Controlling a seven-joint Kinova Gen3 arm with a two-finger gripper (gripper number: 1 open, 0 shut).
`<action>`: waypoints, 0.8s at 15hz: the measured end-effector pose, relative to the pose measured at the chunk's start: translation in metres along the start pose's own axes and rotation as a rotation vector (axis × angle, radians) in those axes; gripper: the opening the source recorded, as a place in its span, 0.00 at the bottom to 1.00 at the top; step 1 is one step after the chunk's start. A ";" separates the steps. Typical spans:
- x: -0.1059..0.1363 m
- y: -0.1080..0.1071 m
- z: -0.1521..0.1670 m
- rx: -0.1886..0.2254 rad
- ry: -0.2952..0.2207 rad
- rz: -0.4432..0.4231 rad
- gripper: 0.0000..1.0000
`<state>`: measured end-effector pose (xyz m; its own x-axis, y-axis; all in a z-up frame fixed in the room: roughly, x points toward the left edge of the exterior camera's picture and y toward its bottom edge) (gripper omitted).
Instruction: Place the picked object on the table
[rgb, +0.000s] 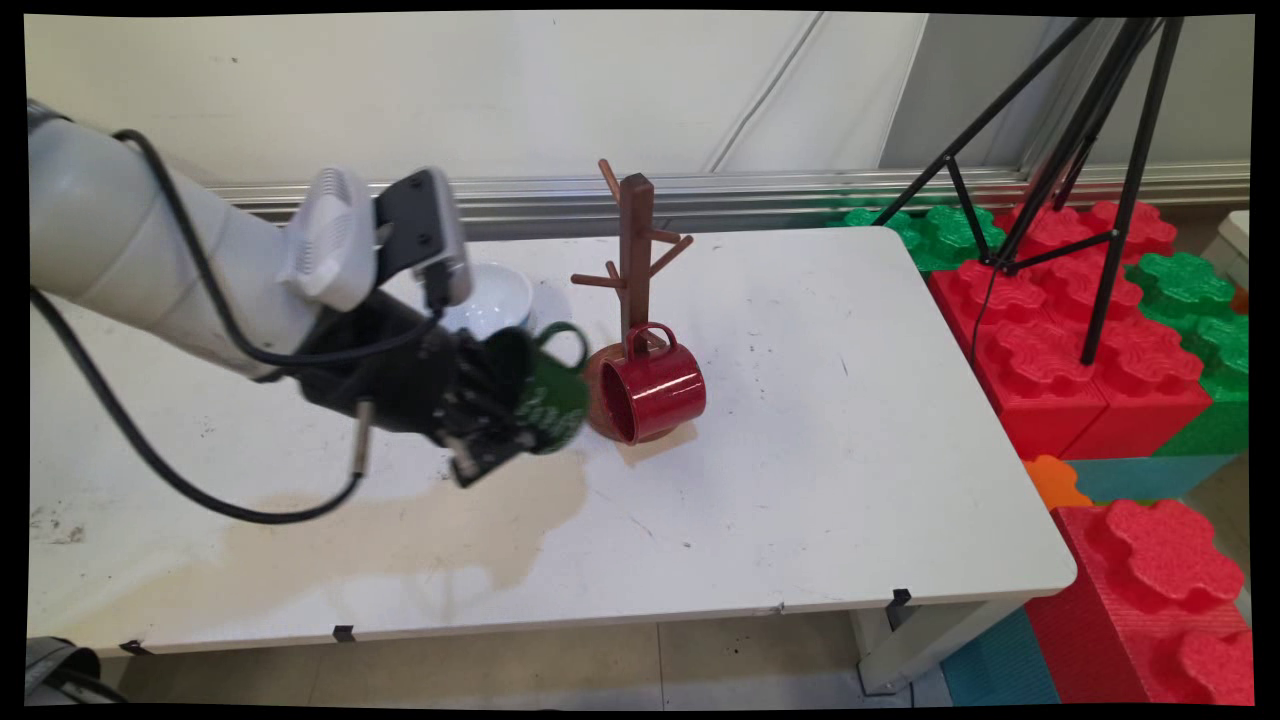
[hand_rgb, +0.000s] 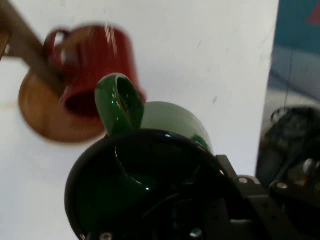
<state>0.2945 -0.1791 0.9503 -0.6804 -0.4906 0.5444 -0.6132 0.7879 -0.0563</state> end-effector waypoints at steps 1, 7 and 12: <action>-0.008 -0.007 -0.004 0.009 -0.038 0.010 0.00; -0.044 -0.034 -0.009 0.024 -0.211 0.062 0.00; -0.071 -0.044 -0.003 0.024 -0.337 0.086 0.00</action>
<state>0.3709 -0.1773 0.9170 -0.8219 -0.5210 0.2304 -0.5542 0.8249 -0.1118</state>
